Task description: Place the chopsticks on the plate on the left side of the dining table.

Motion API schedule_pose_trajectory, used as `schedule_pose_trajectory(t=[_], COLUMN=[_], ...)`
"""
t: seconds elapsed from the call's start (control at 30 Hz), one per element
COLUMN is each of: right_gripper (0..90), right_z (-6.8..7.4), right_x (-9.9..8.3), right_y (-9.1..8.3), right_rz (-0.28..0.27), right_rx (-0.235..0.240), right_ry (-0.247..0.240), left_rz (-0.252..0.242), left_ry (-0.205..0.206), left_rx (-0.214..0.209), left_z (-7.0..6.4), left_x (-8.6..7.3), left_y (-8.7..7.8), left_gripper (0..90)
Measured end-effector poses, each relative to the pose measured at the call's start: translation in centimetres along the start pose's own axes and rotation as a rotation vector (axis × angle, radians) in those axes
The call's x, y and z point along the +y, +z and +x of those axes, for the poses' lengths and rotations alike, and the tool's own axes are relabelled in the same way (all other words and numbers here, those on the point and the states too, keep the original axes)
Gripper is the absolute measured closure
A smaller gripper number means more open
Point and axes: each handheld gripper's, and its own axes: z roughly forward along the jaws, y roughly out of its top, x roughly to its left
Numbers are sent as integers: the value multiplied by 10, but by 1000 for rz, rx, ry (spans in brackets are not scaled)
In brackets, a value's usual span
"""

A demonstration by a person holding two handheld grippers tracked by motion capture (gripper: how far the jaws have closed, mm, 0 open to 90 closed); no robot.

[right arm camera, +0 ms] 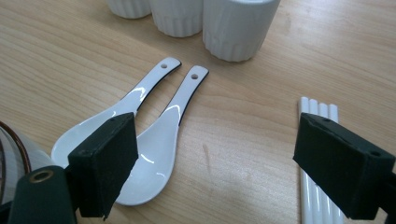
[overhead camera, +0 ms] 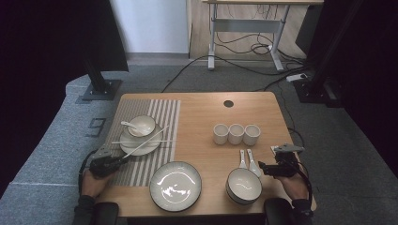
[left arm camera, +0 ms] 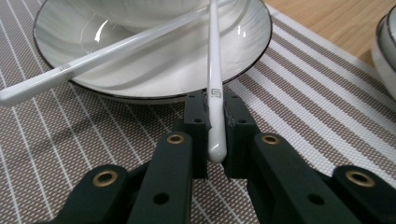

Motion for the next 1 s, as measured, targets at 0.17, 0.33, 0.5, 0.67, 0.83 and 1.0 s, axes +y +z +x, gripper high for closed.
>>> schedule_pose_trajectory(t=[0.17,0.33,0.5,0.67,0.83,1.0], right_gripper=[134,135,136,136,136,136], right_z=[0,-1,-3,-6,-5,-5], right_x=[-2,-4,-7,-10,-12,-12], right_y=[2,3,3,4,6,7], right_rz=[-3,-3,-8,-11,-9,-7], right_rx=[12,11,8,6,10,11], right_ry=[7,15,25,38,44,43], left_rz=[7,11,12,17,23,26], left_ry=[-16,-36,-51,-72,-91,-113], left_rx=[7,21,32,48,60,75], left_z=[2,5,6,9,12,15], left_x=[-1,-2,-2,-3,-4,-4], left_y=[0,1,1,1,1,1], left_gripper=[801,786,775,759,746,728])
